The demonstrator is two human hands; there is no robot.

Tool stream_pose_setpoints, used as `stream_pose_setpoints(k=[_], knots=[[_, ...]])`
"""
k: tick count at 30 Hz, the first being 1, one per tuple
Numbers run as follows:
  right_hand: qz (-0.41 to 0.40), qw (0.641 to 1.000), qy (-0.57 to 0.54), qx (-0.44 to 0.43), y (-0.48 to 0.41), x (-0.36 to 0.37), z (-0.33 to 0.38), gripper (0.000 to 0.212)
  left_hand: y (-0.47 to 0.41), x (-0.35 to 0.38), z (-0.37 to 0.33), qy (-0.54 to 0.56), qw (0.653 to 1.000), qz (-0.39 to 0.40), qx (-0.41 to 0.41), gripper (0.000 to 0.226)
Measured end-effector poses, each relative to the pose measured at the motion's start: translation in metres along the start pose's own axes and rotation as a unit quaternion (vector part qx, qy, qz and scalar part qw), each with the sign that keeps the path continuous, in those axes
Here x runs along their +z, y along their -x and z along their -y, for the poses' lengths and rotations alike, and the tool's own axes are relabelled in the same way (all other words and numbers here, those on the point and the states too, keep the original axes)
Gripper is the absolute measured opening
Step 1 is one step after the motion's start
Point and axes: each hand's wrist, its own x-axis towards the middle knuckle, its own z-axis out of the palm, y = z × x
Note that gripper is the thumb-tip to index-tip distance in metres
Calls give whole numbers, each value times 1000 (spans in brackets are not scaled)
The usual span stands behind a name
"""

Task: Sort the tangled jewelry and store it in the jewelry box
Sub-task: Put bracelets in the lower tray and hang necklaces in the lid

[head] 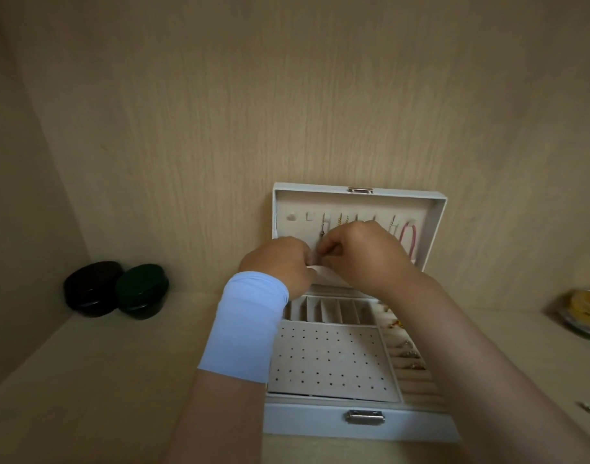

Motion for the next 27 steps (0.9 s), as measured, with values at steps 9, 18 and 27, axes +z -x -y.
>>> stream_pose_setpoints(k=[9,18,27], knots=[[5,997,-73,-32,16,-7,-9,23,-1,7,-9,-37,998,-50,25,25],[-4,986,-159,51,64,-53,-66,12,10,24,-52,30,990,-83,110,22],[88,977,-102,167,157,-102,-171,7,39,102,-166,65,966,26,250,16]])
